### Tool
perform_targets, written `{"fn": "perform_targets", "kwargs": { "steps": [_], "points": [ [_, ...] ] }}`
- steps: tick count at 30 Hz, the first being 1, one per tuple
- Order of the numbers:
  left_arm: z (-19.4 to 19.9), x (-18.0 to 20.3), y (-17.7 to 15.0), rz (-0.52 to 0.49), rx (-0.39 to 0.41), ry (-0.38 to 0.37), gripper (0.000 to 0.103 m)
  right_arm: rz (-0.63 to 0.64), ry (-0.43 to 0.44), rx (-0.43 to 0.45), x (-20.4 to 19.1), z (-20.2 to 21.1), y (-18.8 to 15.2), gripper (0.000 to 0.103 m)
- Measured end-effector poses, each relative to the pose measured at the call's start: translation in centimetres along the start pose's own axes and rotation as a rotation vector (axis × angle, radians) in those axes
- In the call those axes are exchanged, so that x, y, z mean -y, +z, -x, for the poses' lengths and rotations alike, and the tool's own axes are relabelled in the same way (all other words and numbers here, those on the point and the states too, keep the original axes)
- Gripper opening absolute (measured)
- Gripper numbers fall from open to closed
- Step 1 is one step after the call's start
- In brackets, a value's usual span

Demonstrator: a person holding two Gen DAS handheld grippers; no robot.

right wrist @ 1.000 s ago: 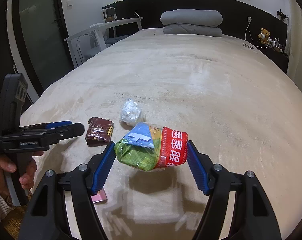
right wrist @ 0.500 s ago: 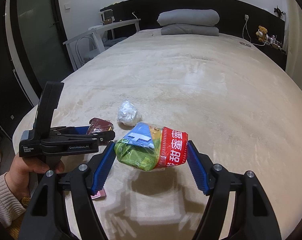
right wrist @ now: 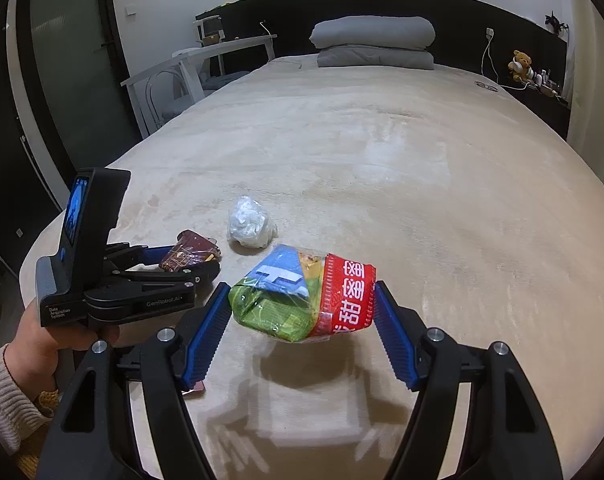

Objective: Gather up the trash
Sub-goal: 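Carry the green-and-red bag and brown wrapper down to the clear bin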

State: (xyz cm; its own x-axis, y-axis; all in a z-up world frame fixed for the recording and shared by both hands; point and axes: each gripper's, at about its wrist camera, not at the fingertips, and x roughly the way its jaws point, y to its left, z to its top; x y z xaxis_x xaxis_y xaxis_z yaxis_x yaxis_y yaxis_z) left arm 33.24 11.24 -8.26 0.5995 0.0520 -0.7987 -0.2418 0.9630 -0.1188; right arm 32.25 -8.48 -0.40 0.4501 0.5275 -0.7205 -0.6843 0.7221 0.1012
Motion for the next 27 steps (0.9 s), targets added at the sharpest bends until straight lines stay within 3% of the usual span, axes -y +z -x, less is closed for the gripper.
{"fn": "perform_targets", "kwargs": {
  "steps": [13,27],
  "points": [
    [4.7,-0.6,-1.2,0.007,0.094,-0.041,0.059,-0.031,-0.010,0.036,0.4,1.7,-0.6,0.070],
    [11.1,-0.9,-4.4,0.034,0.185,-0.149,0.059,-0.081,0.006,0.102,-0.4,5.5,-3.3,0.070]
  ]
}}
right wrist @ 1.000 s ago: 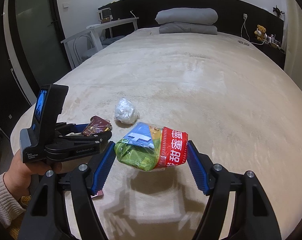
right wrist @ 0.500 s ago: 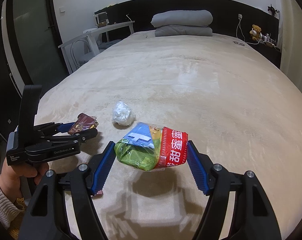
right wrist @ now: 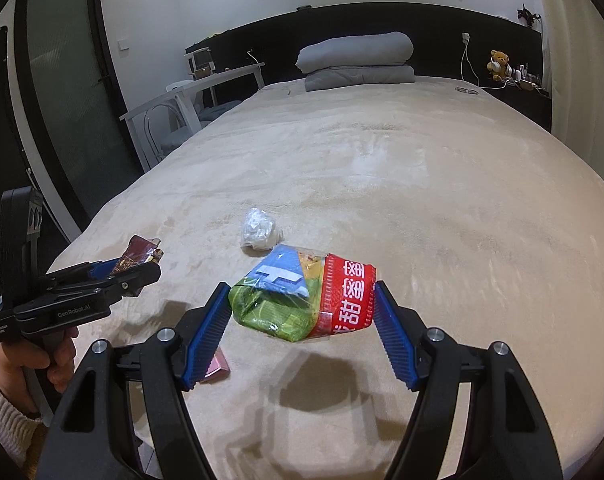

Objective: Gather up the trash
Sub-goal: 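Carry the green-and-red bag and brown wrapper down to the clear bin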

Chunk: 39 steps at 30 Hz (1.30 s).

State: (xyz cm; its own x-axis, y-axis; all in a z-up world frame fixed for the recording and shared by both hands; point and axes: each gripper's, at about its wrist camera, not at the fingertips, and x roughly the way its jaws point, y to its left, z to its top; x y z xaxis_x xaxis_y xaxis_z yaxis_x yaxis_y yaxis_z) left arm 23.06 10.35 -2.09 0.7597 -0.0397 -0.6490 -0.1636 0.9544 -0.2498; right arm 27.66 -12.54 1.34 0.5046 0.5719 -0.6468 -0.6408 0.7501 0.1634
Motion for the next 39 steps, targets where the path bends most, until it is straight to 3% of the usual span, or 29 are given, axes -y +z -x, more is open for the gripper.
{"fn": "perform_targets", "kwargs": {
  "steps": [21,39],
  "points": [
    [7.1,3.4,-8.0,-0.043,0.074,-0.060,0.059,-0.018,0.039,0.007,-3.6,5.4,-7.6,0.070],
    [10.5,4.8,-14.8,-0.033,0.027,-0.101,0.059,-0.017,0.085,-0.032,-5.6,8.5,-12.8,0.070]
  ]
}}
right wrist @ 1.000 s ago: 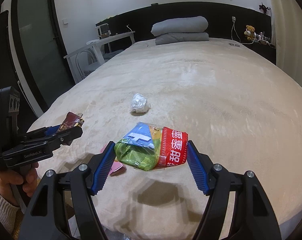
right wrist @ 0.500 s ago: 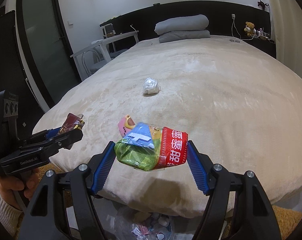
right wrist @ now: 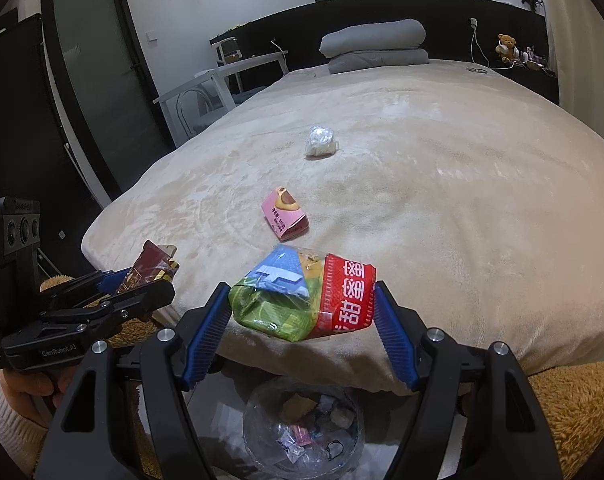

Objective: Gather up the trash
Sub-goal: 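Carry the green-and-red bag and brown wrapper down to the clear bin, then open both tools over the bin to drop the bag and wrapper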

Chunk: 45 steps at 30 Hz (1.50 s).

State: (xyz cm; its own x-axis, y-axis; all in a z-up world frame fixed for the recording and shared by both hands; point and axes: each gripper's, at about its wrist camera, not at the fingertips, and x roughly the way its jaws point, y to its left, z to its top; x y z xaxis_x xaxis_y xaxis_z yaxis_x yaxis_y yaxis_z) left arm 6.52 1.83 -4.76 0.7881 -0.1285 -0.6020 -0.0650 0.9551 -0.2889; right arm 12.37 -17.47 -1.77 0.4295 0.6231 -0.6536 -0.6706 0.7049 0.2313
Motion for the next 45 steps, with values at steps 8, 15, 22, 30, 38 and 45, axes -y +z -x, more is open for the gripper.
{"fn": "perform_targets", "kwargs": {
  "steps": [8,15,22,30,38,45],
  "points": [
    [-0.2,0.2,-1.9,0.031,-0.051,-0.012,0.059,0.000,0.054,-0.035,-0.7,0.2,-1.6,0.070],
    [-1.1,-0.1,-3.4,0.054,-0.129,-0.005,0.059,-0.025,0.106,-0.115,-0.6,-0.5,-3.2,0.070],
    [-2.0,-0.5,-4.5,0.070,-0.210,-0.011,0.059,-0.054,0.134,-0.225,-0.4,-2.4,-4.4,0.070],
    [-5.2,-2.4,-6.6,0.149,-0.400,0.003,0.059,-0.154,0.140,-0.403,1.2,-6.0,-6.1,0.070],
    [-8.5,-3.1,-8.6,0.195,-0.570,-0.021,0.059,-0.263,0.155,-0.564,2.5,-9.4,-7.8,0.070],
    [-10.1,-3.4,-9.6,0.219,-0.660,-0.029,0.059,-0.324,0.151,-0.629,3.3,-10.9,-8.6,0.071]
  ]
}}
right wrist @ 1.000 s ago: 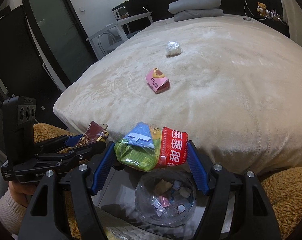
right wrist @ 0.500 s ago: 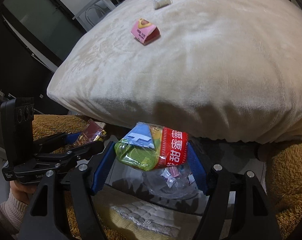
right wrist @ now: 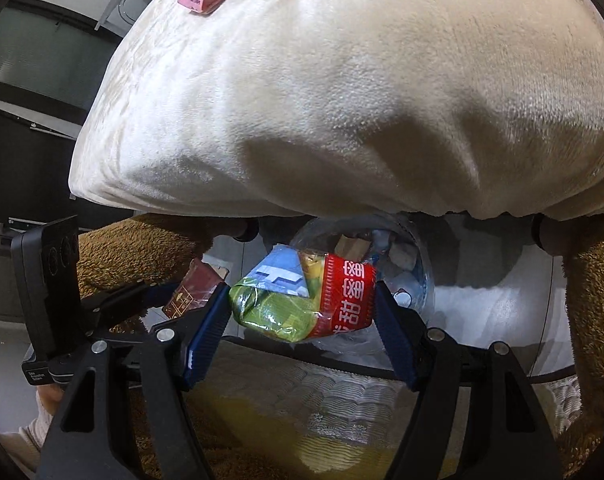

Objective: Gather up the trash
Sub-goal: 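Open both tools over the bin to drop the bag and wrapper, then raise both tools back toward the pink box on the bed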

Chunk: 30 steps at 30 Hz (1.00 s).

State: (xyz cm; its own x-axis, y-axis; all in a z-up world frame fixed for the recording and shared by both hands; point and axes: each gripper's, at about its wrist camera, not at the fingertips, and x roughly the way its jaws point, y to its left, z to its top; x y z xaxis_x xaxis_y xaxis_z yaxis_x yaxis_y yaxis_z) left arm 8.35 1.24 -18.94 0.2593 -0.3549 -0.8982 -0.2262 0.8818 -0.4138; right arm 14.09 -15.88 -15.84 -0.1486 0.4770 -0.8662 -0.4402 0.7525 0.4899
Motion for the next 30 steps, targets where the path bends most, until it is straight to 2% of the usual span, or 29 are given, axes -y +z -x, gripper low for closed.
{"fn": "perform_targets", "kwargs": {
  "steps": [6,7,8,9,18,25,30],
  "points": [
    [-0.6,-0.4,0.1,0.019,-0.038,-0.009,0.061,-0.020,0.016,-0.013,-0.1,-0.4,0.2,0.075],
    [-0.7,-0.4,0.2,0.024,-0.042,-0.015,0.070,-0.020,0.023,-0.008,-0.2,-0.3,0.3,0.076],
    [-0.7,-0.4,0.3,0.025,-0.038,-0.004,0.074,-0.019,0.014,-0.003,-0.2,-0.1,0.4,0.081],
    [-0.6,-0.5,0.2,0.023,-0.027,0.013,0.078,-0.020,0.003,0.002,-0.3,-0.1,0.5,0.082],
    [-0.7,-0.2,0.2,0.004,-0.027,0.031,0.079,-0.029,0.009,0.011,0.2,0.2,0.7,0.082],
    [1.1,-0.1,0.1,-0.015,0.072,0.018,0.079,0.002,0.044,0.080,0.0,1.8,0.8,0.082],
    [4.0,0.8,-0.7,-0.073,0.217,0.014,0.079,0.103,0.083,0.229,-1.6,4.9,0.0,0.082]
  ]
}}
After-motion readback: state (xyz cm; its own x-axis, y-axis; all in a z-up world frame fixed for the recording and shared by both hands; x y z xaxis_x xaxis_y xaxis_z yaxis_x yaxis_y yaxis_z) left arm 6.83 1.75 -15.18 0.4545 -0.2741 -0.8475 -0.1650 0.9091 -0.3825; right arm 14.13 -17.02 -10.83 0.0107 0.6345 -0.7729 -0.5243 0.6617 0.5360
